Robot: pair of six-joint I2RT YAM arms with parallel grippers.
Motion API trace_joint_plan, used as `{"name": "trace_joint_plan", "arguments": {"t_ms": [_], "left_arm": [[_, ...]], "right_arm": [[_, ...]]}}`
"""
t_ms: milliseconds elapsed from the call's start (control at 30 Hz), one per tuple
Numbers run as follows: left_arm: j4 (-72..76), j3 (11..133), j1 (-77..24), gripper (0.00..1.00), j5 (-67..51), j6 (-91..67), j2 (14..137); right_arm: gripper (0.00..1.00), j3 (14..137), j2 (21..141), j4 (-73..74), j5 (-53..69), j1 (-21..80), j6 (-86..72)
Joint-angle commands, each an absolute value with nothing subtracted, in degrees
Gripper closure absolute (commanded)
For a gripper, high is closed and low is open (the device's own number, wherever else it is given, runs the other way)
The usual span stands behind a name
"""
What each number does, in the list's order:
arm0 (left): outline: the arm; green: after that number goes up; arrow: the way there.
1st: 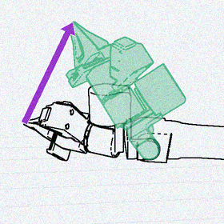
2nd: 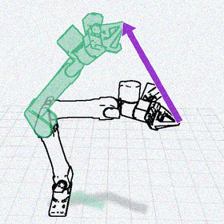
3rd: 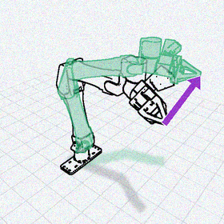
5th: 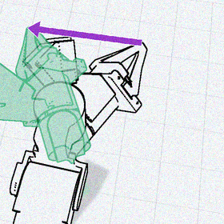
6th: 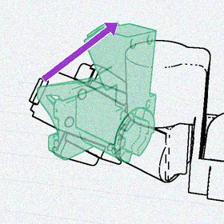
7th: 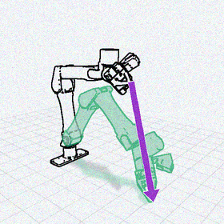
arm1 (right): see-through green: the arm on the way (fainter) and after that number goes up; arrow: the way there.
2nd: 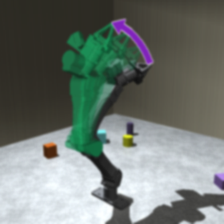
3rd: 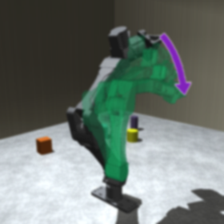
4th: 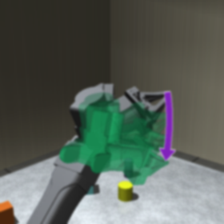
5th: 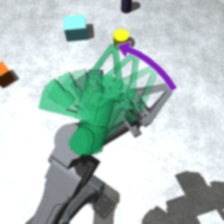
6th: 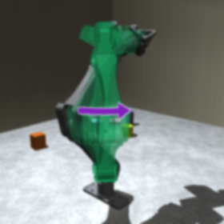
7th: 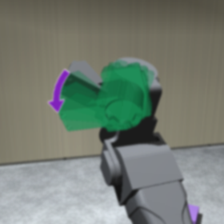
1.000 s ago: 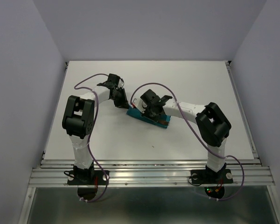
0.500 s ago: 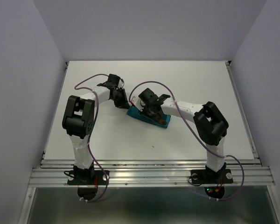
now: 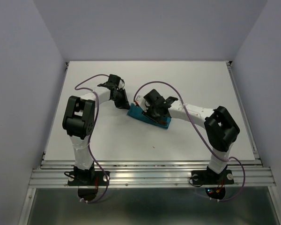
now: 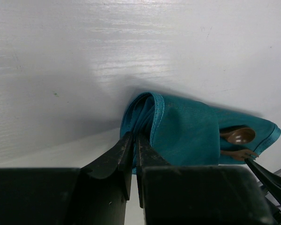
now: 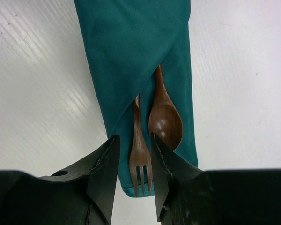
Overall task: Fold the napkin into a case and place the utensils inside
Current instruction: Stuff the fork into the folded napkin.
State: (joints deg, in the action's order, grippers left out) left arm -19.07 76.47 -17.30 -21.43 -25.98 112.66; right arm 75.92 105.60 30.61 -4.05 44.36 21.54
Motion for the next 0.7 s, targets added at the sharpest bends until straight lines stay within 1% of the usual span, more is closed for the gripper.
{"name": "trace_joint_plan", "arguments": {"t_ms": [0,233,667], "left_arm": [[-19.51,76.99,-17.75,0.82,-21.97,-25.22,112.76],[-19.69,77.34,-17.75,0.82,-21.89,-25.22,112.68],[-19.95,77.52,-17.75,0.82,-21.71,-25.22,112.85]], "right_arm": [[0.62,72.08,101.95,26.9,-4.22,45.0,19.78],[0.62,69.43,102.39,24.96,-5.71,44.47,19.42],[0.66,71.45,103.8,22.76,-7.12,44.47,20.74]]}}
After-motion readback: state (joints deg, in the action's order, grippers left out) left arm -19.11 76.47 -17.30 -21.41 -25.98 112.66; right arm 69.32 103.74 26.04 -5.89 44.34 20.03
